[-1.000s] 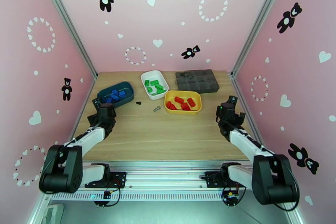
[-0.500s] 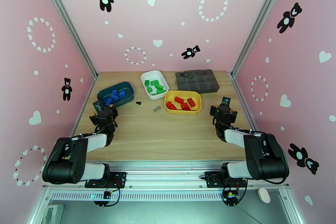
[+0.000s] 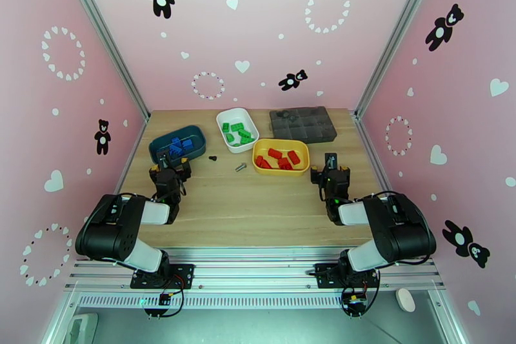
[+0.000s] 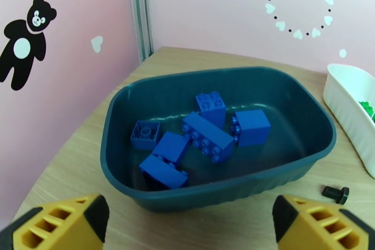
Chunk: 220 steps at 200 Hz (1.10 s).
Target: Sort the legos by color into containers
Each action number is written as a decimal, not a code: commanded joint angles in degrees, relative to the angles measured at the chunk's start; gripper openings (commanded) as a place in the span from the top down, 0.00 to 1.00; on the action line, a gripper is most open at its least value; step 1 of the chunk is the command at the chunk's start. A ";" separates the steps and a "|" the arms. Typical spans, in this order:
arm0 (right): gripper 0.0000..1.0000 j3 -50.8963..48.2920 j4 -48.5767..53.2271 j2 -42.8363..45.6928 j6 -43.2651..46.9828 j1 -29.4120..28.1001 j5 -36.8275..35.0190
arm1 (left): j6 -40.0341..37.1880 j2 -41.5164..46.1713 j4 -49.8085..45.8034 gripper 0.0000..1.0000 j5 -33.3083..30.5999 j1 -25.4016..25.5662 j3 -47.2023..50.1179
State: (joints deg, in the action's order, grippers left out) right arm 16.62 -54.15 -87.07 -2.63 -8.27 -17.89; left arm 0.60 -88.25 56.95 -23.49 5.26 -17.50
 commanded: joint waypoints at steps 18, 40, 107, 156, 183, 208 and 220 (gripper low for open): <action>0.01 5.70 6.42 -0.63 -2.64 2.71 0.96 | 0.67 0.39 -3.14 0.01 2.95 -1.45 -2.49; 0.01 6.01 7.13 -0.64 -3.25 3.61 2.07 | 1.97 0.66 -4.84 0.02 5.30 -3.25 -3.03; 0.01 5.57 6.51 -0.43 -2.99 3.44 2.37 | 1.95 0.62 -4.51 0.02 5.29 -3.32 -2.90; 0.01 6.59 8.40 -0.30 -1.76 4.05 7.26 | 1.71 0.66 -4.31 0.02 5.21 -3.24 -2.81; 0.01 6.60 8.41 -0.36 -1.75 4.10 7.31 | 1.70 0.67 -4.29 0.02 5.12 -3.19 -2.81; 0.01 7.38 9.06 -1.06 -0.65 4.40 10.87 | 1.68 0.62 -4.30 0.02 5.12 -3.15 -2.81; 0.01 8.13 10.22 -1.33 -0.47 4.96 13.36 | 1.68 0.64 -4.30 0.01 5.11 -3.16 -2.81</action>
State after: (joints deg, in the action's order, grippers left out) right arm 22.20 -46.06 -87.33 -4.23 -4.23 -9.56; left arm 1.74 -88.25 53.10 -19.62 2.22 -19.77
